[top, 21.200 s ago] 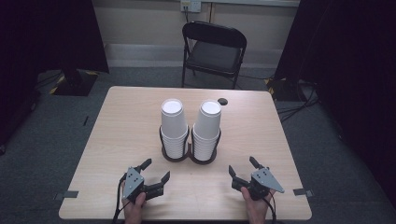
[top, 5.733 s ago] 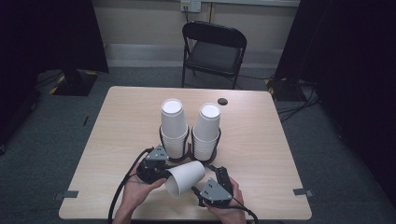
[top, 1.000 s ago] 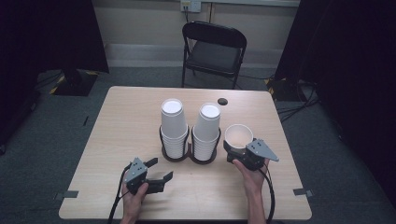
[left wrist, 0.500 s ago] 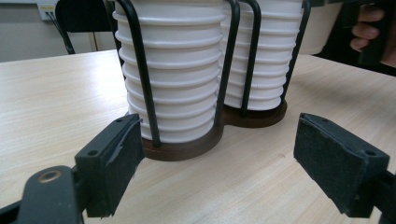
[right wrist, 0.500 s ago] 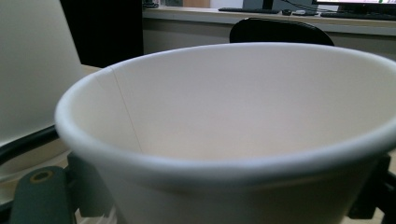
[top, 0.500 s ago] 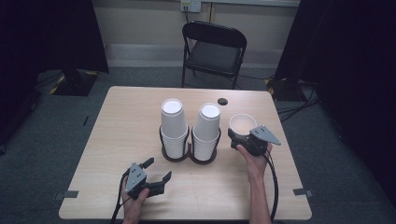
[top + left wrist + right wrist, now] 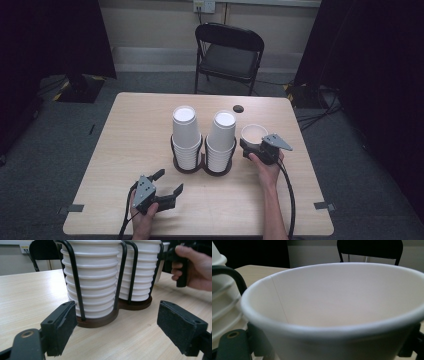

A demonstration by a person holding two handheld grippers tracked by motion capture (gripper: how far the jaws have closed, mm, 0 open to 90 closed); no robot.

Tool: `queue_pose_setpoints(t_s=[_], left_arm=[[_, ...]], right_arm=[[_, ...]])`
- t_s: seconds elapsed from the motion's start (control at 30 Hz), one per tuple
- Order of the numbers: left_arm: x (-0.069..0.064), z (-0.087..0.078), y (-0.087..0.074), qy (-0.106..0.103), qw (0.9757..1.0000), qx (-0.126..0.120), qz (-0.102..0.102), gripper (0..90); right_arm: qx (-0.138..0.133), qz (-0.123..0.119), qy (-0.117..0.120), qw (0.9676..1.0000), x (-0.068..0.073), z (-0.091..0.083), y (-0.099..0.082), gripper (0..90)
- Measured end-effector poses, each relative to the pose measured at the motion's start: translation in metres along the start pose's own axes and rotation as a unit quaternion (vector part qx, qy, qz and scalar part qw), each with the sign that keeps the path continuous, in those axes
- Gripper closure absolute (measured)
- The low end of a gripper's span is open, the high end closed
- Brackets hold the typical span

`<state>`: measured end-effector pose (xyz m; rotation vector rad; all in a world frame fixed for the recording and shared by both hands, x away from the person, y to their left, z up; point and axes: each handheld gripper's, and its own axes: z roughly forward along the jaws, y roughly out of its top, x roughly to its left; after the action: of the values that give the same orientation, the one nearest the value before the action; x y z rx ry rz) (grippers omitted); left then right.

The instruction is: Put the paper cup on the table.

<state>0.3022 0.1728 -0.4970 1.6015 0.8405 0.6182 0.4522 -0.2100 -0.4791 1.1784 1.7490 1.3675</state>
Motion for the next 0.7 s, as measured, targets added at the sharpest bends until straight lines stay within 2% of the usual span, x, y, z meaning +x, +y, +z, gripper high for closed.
queue_pose_setpoints(t_s=[0.1, 0.27, 0.37, 0.5, 0.6, 0.7], left_arm=[[0.0005, 0.0000, -0.0001, 0.000, 1.0000, -0.002, -0.004, 16.0], [-0.0002, 0.0001, 0.0000, 0.006, 1.0000, -0.001, -0.001, 16.1], [0.0003, 0.0006, 0.0001, 0.005, 1.0000, 0.001, -0.004, 16.2], [0.0003, -0.0003, -0.0001, 0.003, 1.0000, -0.002, -0.002, 16.2], [0.0006, 0.0007, 0.0002, 0.010, 0.9999, 0.002, -0.010, 16.2], [0.0004, 0.0011, 0.0003, 0.010, 0.9999, 0.003, -0.009, 16.4]], right_arm=[[0.004, -0.007, -0.003, 1.0000, 0.0003, 0.0020, -0.0010, 12.8], [0.010, -0.001, -0.001, 1.0000, -0.0023, 0.0053, -0.0054, 12.7], [0.010, -0.010, -0.006, 0.9999, -0.0008, 0.0056, -0.0060, 12.6], [0.011, -0.002, -0.005, 0.9999, -0.0022, 0.0054, -0.0063, 12.6], [0.015, -0.004, -0.007, 0.9999, -0.0029, 0.0042, -0.0065, 12.5], [0.022, -0.005, -0.007, 0.9997, -0.0029, 0.0026, -0.0065, 12.2]])
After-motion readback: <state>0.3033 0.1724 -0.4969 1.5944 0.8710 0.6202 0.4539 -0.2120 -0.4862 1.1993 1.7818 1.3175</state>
